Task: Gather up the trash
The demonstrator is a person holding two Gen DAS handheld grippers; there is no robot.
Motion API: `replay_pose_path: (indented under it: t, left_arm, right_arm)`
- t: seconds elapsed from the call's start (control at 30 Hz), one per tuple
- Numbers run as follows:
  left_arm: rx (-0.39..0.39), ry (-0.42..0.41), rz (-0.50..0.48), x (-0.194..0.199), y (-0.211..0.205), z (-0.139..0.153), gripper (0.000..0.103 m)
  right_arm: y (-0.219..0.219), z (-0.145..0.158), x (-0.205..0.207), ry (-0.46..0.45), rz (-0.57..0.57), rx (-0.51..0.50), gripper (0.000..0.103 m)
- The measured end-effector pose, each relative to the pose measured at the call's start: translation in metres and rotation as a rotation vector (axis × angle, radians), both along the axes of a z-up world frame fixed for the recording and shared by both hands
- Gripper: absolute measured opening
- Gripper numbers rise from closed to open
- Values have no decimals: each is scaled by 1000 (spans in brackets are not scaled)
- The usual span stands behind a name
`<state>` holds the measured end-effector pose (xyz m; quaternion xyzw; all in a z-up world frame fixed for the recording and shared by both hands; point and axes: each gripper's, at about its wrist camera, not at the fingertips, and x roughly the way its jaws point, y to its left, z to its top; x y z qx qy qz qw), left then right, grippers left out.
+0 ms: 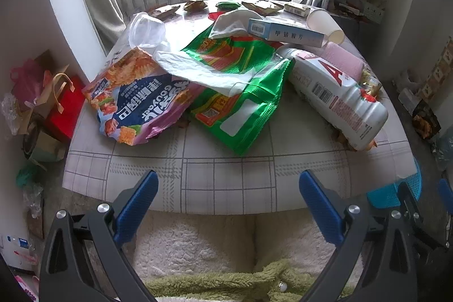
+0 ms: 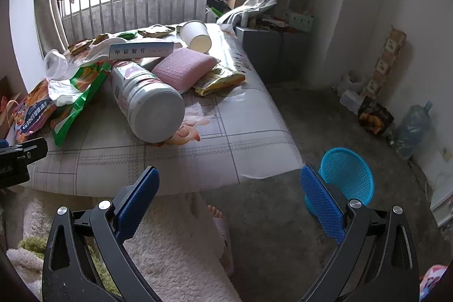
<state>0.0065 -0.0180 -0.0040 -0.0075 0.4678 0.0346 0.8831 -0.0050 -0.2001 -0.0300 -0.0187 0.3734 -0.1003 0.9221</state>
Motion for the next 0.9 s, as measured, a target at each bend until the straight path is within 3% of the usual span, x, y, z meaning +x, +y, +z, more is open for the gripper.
replay_pose_path:
  t: [0.9]
  left_arm:
    - [13, -20, -54, -5, -23, 6, 98]
  right_arm:
    - [-8, 5, 2, 0, -24, -2, 95]
